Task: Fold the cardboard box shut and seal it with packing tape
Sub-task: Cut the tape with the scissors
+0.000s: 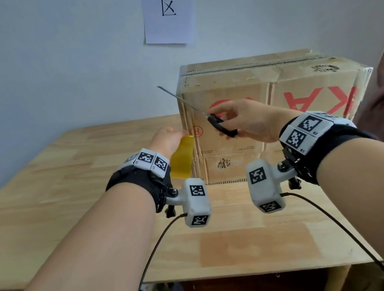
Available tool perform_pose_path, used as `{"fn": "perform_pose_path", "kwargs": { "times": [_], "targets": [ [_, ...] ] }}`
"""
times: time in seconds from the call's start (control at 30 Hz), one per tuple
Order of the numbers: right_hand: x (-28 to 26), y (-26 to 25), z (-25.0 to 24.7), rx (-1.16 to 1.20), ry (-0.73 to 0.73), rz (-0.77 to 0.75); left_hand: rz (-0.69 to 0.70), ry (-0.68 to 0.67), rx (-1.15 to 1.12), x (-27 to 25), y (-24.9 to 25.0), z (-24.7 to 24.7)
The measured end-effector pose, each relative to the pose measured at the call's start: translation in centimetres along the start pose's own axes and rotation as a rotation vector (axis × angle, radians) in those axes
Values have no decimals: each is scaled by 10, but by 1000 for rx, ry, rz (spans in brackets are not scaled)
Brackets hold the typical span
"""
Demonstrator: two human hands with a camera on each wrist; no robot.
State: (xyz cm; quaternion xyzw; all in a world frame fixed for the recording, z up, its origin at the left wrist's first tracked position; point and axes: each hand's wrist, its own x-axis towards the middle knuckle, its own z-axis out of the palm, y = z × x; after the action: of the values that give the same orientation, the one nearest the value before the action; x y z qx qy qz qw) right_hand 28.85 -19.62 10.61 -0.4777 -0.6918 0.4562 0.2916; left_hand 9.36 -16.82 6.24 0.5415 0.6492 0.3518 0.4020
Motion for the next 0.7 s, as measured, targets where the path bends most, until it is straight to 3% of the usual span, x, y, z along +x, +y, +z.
{"fn": "perform_pose_path", "kwargs": {
  "times": [0.1,0.2,0.37,0.7],
  "targets": [
    [-11,-5,-16,-114,-17,100,53,44,-15,-5,0,-1],
    [-22,-6,-31,-455,-129,211,107,125,-5,-4,-2,-1],
    [-23,2,-43,-446,-164,288,100,203,-50,-6,-1,4],
    [0,-11,-26,-418,-149,237,119,226,-15,-5,0,2]
  ]
}}
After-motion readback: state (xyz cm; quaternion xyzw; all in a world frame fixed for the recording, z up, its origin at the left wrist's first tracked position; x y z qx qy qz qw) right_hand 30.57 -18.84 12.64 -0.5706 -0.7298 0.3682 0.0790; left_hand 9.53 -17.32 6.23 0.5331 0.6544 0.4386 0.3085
